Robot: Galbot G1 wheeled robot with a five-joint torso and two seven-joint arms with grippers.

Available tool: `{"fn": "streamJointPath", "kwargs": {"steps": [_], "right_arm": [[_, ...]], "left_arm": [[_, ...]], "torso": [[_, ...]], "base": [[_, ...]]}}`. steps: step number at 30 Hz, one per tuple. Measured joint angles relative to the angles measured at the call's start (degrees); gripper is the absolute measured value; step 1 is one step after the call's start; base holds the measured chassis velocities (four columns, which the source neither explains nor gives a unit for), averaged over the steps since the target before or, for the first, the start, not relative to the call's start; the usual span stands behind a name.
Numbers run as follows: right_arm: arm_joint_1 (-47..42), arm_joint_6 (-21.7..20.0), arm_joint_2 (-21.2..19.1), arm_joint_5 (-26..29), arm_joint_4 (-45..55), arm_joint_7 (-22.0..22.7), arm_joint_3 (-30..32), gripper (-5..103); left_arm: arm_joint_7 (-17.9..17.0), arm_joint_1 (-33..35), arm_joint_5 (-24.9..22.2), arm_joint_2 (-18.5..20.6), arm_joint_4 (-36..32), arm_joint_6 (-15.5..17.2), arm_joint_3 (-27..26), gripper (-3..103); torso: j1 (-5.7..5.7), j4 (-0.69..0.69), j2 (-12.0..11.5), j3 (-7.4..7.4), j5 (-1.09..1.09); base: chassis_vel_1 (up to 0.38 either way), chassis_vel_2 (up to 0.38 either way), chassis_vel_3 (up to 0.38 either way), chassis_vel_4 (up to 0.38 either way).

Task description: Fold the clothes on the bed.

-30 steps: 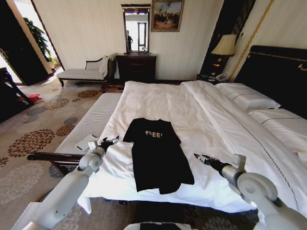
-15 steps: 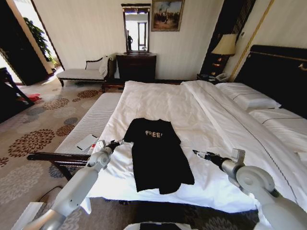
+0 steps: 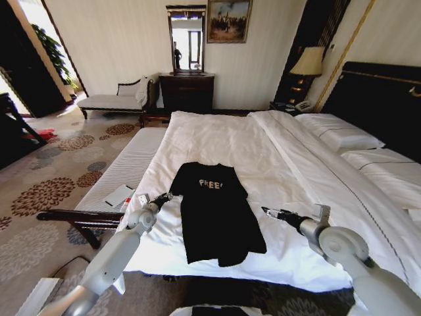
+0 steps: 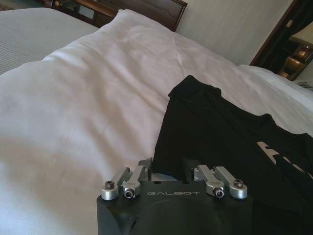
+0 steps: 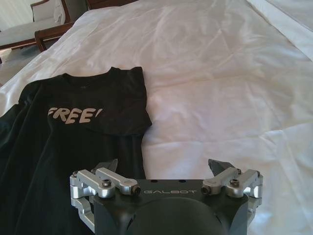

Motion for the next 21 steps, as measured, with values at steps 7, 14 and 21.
{"fn": "streamJointPath", "kwargs": {"steps": [7,14,21], "right_arm": [[-0.02,-0.02,0.11,-0.2,-0.07,0.13,-0.06,100],[0.63,-0.02,0.35,-0.91,-0.51,0.34,-1.06,100],[1.17,-0.01,0.35,-1.21,-0.8,0.37,-1.26,100]], "left_arm": [[-0.59,0.26,-0.31,0.32,-0.25,-0.48,-0.21,15],[-1.72,1.21,-1.95,1.29,-1.78,-0.56,-1.61,0],[-2.35,2.18,-3.75,3.39,-2.11,-0.68,-4.41,0]], "torso": [[0.0,0.0,0.0,0.0,0.0],[0.0,0.0,0.0,0.0,0.0],[-0.01,0.01,0.0,0.0,0.0]], "base": [[0.0,0.0,0.0,0.0],[0.0,0.0,0.0,0.0],[0.0,0.0,0.0,0.0]]}}
